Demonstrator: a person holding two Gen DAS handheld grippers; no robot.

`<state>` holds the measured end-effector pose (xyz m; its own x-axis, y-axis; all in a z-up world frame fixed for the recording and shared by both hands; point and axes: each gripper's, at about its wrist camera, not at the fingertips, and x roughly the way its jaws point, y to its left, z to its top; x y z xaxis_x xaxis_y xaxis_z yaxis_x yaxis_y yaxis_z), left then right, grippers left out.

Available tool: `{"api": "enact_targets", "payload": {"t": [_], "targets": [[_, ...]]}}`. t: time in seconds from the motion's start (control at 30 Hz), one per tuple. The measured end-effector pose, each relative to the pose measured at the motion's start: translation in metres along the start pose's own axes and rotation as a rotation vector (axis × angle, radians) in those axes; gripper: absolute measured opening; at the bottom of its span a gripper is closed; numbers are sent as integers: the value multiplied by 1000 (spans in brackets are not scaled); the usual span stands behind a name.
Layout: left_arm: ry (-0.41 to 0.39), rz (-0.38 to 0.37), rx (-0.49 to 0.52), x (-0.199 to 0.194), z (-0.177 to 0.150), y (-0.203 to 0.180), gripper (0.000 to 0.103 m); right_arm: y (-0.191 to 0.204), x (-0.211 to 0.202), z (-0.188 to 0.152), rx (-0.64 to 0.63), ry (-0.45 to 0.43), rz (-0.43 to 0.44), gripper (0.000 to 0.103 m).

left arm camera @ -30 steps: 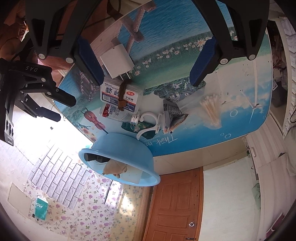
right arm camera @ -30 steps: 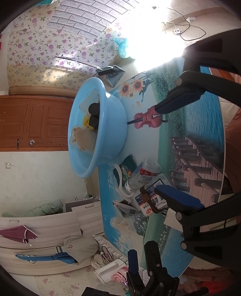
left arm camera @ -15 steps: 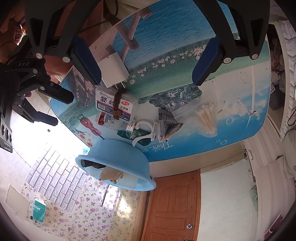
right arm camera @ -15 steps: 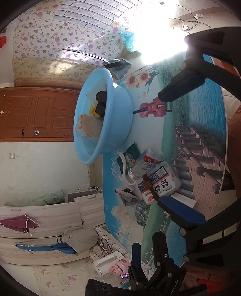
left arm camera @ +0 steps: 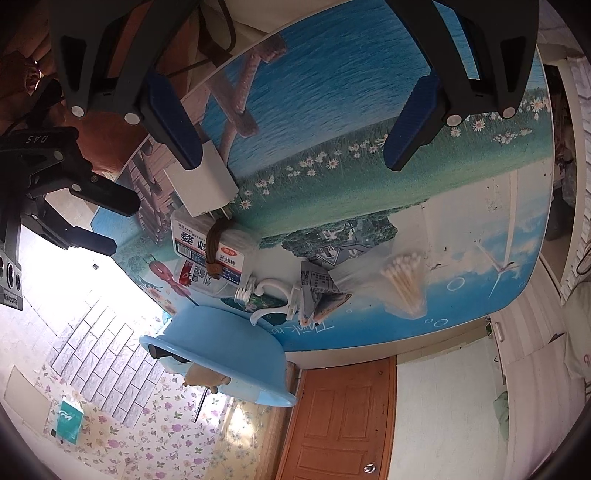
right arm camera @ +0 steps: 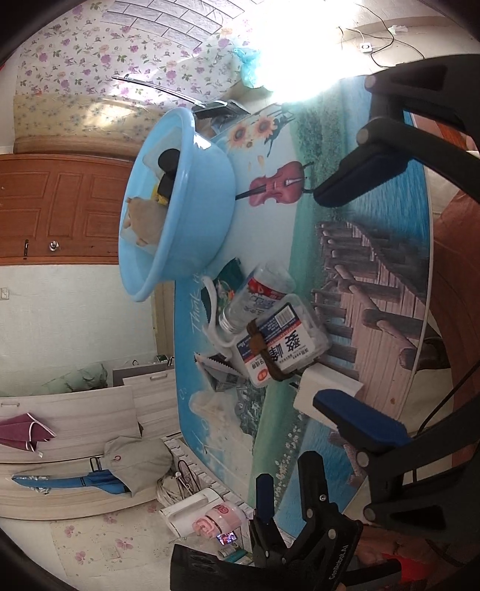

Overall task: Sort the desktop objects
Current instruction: 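Move the left tool to the white plug adapter while the right tool approaches the soap box, then grasp the white plug adapter with the left tool while the right tool grasps the banded soap box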

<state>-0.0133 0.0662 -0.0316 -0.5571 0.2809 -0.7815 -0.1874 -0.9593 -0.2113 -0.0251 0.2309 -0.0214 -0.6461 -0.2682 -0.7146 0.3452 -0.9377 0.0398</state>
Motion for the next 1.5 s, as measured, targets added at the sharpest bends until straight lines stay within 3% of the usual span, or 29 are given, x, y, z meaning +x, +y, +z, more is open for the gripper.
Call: {"api": "enact_targets", "payload": {"t": [0.23,0.37,0.6,0.67,0.73,0.77,1.07,1.4,1.43,1.5], "targets": [[13,-60,19,4,-1,-15,99,-7,11,-3,40,30,24,94],[33,-100,68,14,0,-36,99,-13,13,-3,58,38,22,85],[60,-103,116,30,3,-58,96,-18,14,-4,69,39,17,84],[57,-89,115,30,2,-53,67,-17,14,-4,65,35,15,84],[60,-85,112,27,3,-49,47,-17,14,-3,57,33,17,84],[62,-80,106,26,3,-46,44,-16,15,-2,53,32,20,84],[52,-54,57,18,2,-22,40,2,29,9,6,34,88,84],[52,-55,56,17,1,-21,40,17,52,17,-51,56,130,83],[52,-55,53,16,1,-19,40,19,54,16,-60,60,131,81],[51,-53,49,15,0,-18,40,22,59,16,-77,90,153,60]]}}
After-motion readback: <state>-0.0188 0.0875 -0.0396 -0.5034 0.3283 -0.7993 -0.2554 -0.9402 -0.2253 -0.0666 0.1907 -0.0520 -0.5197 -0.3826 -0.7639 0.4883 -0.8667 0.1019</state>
